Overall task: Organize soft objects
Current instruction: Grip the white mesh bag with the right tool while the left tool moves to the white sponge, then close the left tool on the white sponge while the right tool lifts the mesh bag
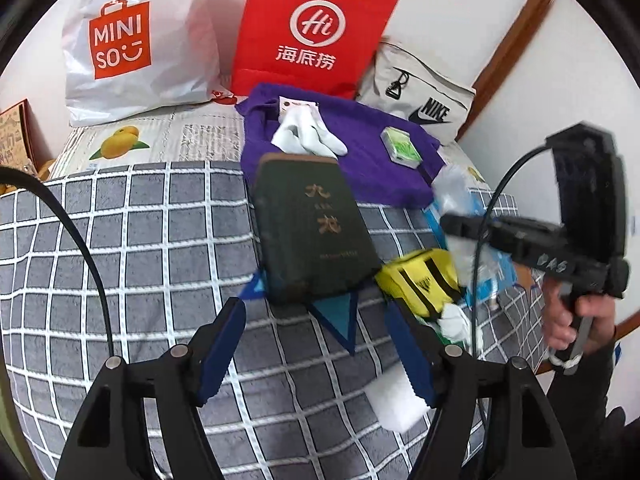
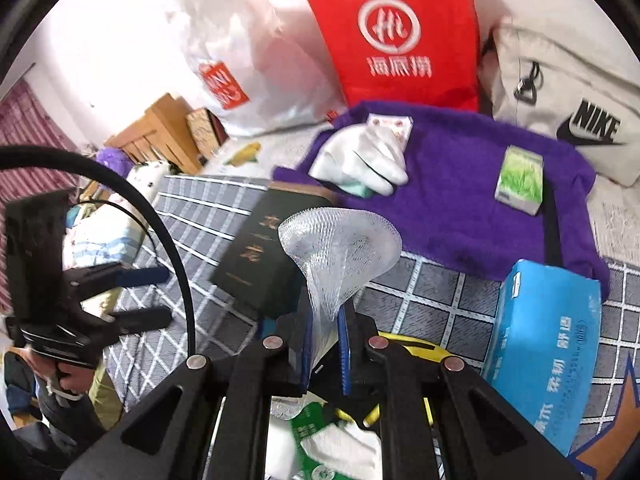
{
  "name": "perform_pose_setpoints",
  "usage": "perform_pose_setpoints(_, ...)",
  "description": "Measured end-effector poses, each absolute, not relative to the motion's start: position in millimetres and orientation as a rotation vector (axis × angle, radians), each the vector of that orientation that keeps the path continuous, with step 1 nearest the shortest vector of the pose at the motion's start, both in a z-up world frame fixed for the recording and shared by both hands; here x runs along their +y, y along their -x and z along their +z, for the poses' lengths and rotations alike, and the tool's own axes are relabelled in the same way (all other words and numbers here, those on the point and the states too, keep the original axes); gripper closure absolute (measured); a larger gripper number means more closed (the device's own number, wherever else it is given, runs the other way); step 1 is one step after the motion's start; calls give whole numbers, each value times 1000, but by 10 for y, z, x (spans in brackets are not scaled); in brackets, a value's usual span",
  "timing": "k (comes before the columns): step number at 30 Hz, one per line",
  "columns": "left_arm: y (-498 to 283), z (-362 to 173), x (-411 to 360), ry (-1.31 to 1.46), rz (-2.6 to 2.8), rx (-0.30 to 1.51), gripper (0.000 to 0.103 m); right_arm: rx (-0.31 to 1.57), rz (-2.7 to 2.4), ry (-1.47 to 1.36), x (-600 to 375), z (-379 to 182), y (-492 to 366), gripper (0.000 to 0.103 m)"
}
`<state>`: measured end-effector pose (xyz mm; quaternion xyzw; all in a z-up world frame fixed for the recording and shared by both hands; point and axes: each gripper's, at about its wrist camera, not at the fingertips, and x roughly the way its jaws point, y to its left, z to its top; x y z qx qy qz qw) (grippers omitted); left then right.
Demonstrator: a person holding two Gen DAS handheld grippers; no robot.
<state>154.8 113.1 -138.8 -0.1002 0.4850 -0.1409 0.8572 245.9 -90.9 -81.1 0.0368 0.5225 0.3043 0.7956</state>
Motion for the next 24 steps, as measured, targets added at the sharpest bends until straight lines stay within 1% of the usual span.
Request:
perform_pose_setpoints(6,-1423,-1448,1048,205,-294,1047,32,1041,666,-137,-1022,-519,-2364,92)
perform_pose_setpoints(14,-1246,-1475,852,168,-332,1054,31,1009,633,-133,-1256,-341,-2118,92)
perform_pose_setpoints(19,-1144,-1533,562,116,-419,1044,22,975,599,-133,-1516,-234,-1874,92)
perform_pose_setpoints(21,-1094,-1557,436,85,-453,1025,19,977,577,-125,-1597,-249,-1792,92)
perform_pose_setpoints(24,-1025,-1609,249,-5,-471,1003,18,986,560,-117,-1699,-311,-1678,92)
